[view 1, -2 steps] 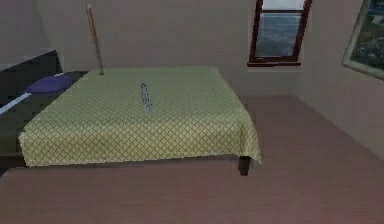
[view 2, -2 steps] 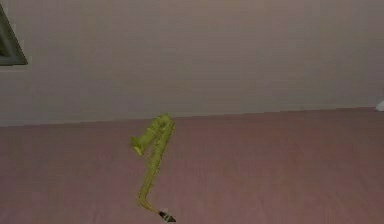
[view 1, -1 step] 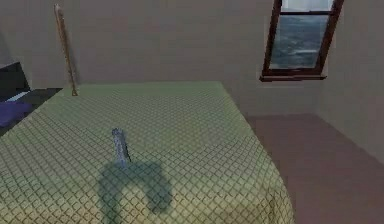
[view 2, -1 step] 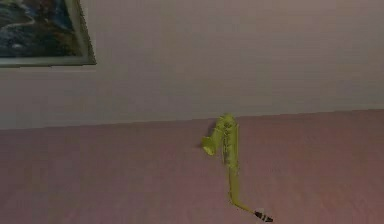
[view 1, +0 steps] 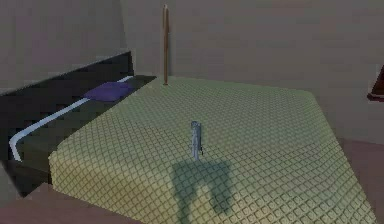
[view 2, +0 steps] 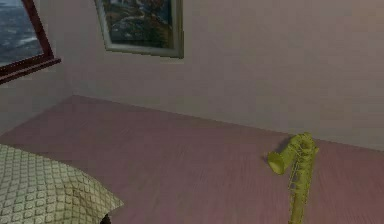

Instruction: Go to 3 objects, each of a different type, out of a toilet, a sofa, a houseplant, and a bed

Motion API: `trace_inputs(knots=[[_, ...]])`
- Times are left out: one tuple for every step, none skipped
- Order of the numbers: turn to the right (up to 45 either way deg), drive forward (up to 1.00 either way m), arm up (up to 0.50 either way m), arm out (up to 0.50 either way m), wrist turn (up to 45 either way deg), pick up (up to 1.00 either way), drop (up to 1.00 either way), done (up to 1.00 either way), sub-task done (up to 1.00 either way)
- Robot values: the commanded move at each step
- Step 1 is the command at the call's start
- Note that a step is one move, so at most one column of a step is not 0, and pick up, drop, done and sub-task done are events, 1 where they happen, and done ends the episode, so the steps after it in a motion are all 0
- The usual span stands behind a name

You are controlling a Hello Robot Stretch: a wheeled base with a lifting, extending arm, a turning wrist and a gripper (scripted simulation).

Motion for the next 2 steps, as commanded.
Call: trace_inputs(knots=[[0.0,0.0,0.0,0.0,0.0,0.0,0.0,0.0,1.0],[-45.0,0.0,0.0,0.0,0.0,0.0,0.0,0.0,0.0]])
